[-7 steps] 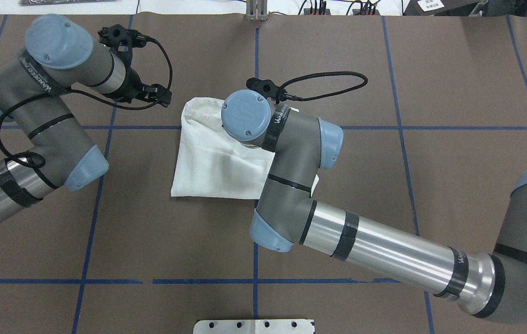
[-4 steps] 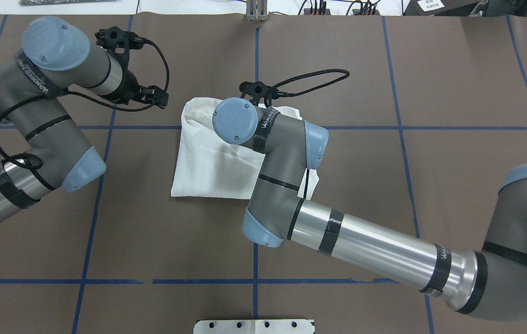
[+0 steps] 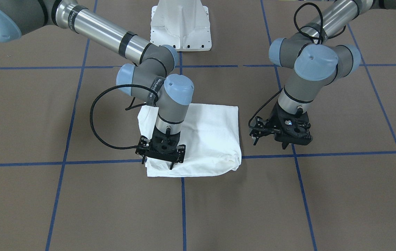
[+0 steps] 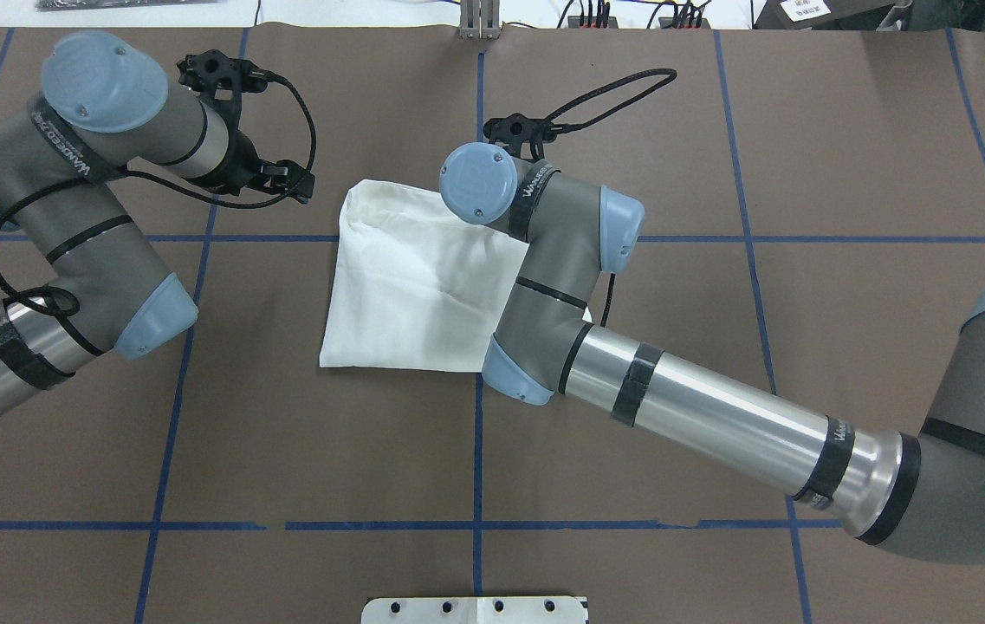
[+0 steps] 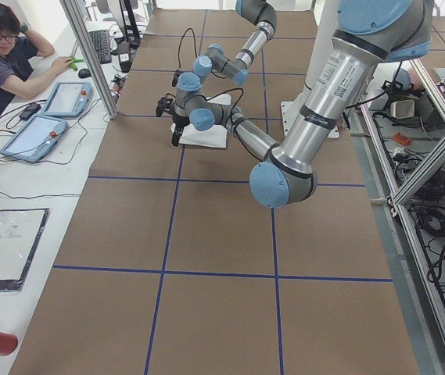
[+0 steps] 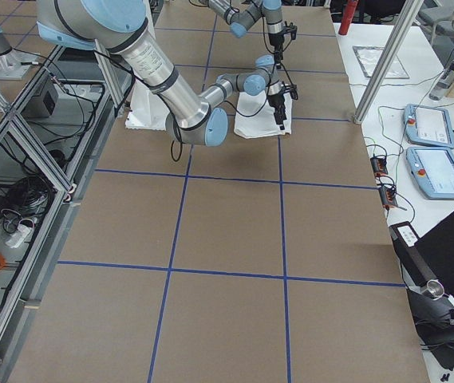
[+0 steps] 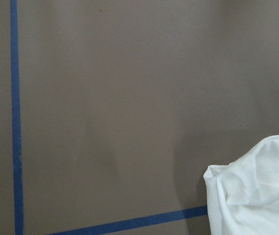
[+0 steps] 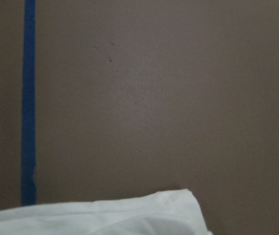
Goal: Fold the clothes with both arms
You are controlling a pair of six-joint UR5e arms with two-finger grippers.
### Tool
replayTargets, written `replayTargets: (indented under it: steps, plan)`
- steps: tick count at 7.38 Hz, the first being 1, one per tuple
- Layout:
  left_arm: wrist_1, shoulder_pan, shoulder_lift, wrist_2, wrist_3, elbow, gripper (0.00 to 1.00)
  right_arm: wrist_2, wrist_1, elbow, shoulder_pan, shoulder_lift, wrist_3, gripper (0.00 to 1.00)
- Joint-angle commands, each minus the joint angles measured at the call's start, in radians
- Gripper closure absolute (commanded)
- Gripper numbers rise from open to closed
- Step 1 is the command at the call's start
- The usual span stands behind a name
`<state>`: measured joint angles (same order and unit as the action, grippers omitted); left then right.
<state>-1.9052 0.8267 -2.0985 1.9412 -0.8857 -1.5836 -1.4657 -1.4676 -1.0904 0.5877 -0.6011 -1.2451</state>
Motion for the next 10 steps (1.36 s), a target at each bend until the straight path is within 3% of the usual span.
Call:
replayTargets:
  steps: [1,2,3,4,6,10]
  plan:
    - [0.002,-0.004,-0.003,0.001,-0.021,0.005,0.0,-0.101,-0.004,0.007,0.087,0.0,0.088,0.0]
    - [0.002,-0.017,-0.015,-0.002,-0.085,0.017,0.0,-0.196,-0.004,-0.003,0.124,0.0,0.105,0.0]
    - [0.0,-0.056,-0.023,-0.007,-0.155,0.028,0.0,-0.223,-0.002,-0.028,0.136,-0.003,0.114,0.0]
    - [0.0,-0.084,-0.084,-0.01,-0.207,0.099,0.0,-0.255,-0.004,-0.052,0.139,-0.014,0.113,0.0]
    - [0.0,-0.112,-0.124,-0.072,-0.214,0.155,0.0,-0.26,-0.002,-0.069,0.139,-0.025,0.112,0.0]
    - [-0.002,-0.123,-0.143,-0.099,-0.202,0.24,0.0,-0.26,0.001,-0.077,0.135,-0.032,0.105,0.0]
